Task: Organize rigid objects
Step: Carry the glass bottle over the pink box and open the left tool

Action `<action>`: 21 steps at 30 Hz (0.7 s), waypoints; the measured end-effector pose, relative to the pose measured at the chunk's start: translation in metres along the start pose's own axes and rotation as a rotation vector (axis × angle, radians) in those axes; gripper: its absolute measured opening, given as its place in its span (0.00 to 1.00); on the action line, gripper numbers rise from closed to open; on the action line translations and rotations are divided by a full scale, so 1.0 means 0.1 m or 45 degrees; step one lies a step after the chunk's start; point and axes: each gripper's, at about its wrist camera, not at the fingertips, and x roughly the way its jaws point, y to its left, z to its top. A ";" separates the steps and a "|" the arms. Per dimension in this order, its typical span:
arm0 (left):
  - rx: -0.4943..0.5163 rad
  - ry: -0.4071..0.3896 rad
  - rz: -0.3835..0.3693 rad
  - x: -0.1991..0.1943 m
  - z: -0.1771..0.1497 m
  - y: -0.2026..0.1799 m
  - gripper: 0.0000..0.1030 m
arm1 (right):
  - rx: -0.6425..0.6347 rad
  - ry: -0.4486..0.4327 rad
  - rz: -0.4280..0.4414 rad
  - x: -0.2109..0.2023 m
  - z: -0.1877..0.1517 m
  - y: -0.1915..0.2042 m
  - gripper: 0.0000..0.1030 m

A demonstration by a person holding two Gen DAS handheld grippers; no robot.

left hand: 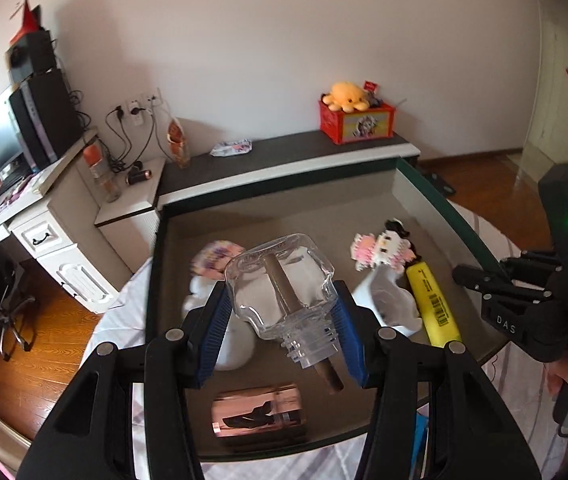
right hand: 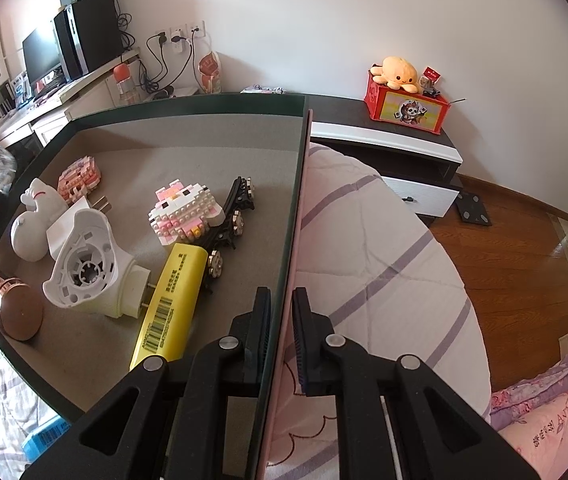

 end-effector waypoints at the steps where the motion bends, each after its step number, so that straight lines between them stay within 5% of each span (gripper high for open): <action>1: 0.008 0.008 0.000 0.02 -0.01 -0.04 0.50 | -0.001 0.003 0.000 -0.01 0.00 0.00 0.10; 18: 0.009 0.062 -0.013 0.11 -0.11 -0.18 0.52 | -0.047 0.046 -0.034 -0.14 -0.04 0.07 0.10; 21: 0.001 0.043 0.003 0.05 -0.11 -0.15 0.70 | -0.051 0.051 -0.038 -0.15 -0.04 0.08 0.10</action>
